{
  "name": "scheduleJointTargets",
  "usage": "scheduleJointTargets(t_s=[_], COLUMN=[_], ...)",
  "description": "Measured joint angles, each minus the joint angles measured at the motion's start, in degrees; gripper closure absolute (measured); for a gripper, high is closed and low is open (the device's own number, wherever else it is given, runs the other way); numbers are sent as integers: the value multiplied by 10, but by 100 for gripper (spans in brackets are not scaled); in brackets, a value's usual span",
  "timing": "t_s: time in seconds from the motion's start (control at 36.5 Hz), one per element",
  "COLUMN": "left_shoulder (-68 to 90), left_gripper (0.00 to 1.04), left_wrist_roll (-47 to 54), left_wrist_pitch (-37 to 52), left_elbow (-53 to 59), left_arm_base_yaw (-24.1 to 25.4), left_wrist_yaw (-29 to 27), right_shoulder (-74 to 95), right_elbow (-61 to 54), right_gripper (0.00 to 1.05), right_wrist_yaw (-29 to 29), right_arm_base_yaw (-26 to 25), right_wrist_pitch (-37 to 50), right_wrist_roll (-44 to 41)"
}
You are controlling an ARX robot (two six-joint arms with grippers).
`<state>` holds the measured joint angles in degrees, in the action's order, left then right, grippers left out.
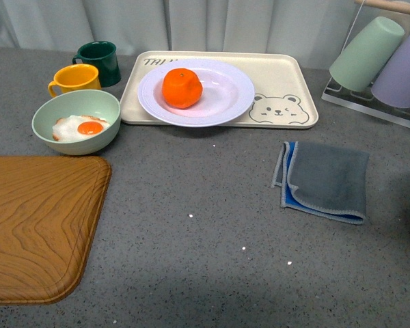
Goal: Place orange and plate with both arms
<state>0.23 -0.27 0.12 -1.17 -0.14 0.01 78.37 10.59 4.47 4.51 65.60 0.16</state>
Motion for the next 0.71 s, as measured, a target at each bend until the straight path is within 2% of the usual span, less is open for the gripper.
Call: scheduleJointTargets(t_s=[0.08, 0.14, 0.27, 0.49, 0.71], left_shoulder=[0, 0, 0, 0, 0], left_gripper=[7, 7, 7, 7, 7], left_wrist_roll=[0, 0, 0, 0, 0], left_wrist_pitch=[0, 0, 0, 0, 0], left_elbow=[0, 0, 0, 0, 0], left_arm_base_yaw=[0, 0, 0, 0, 0], left_wrist_yaw=[0, 0, 0, 0, 0], right_shoulder=[-61, -93, -152, -233, -345], right_elbow=[-19, -31, -56, -77, -97], right_gripper=[104, 104, 104, 104, 104], right_wrist_yaw=[-8, -40, -41, -42, -43], right_arm_base_yaw=[-7, -28, -44, -44, -44], right_wrist_pitch=[-30, -47, -86, -143, -235], right_wrist_roll=[0, 0, 0, 0, 0])
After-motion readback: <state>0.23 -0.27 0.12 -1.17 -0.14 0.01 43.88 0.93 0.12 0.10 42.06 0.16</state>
